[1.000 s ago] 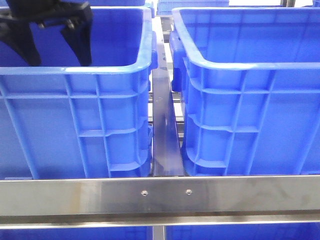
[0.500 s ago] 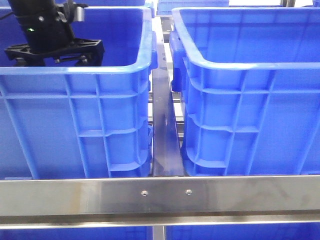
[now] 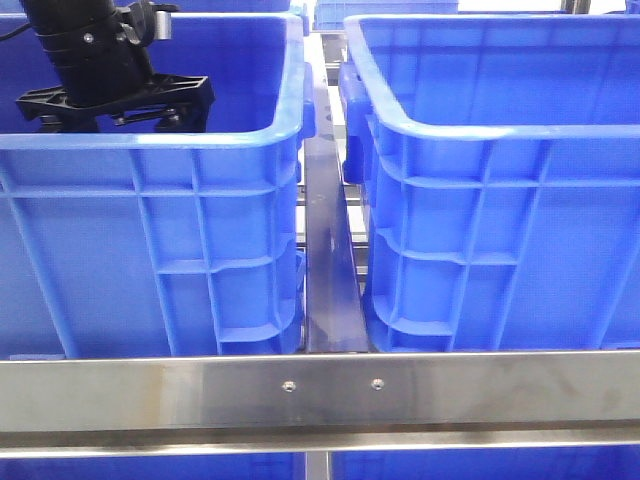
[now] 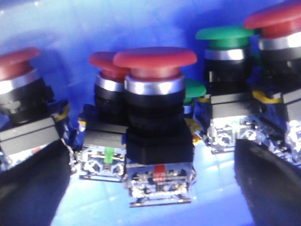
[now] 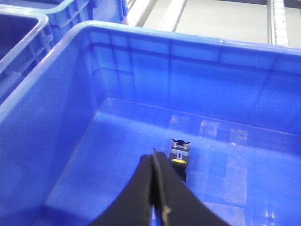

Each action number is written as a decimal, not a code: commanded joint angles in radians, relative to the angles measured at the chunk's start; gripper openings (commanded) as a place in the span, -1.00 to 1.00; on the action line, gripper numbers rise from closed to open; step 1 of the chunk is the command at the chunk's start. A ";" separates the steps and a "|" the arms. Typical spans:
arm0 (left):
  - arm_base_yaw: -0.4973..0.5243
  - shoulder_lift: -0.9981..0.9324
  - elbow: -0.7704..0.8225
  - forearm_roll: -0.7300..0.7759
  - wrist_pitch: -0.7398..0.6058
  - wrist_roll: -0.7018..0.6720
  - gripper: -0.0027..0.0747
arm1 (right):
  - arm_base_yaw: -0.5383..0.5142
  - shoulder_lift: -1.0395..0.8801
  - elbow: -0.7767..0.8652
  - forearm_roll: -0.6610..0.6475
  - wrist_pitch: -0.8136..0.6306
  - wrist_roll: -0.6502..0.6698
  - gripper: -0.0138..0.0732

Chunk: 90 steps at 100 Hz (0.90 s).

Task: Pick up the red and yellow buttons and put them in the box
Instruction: 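Reach the left gripper into the button bin and grasp a red button, then lift the red button with the left gripper toward the bin divider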

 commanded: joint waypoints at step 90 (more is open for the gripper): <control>0.001 -0.173 -0.031 -0.047 -0.006 0.024 -0.67 | -0.005 -0.014 -0.029 0.029 -0.025 -0.004 -0.82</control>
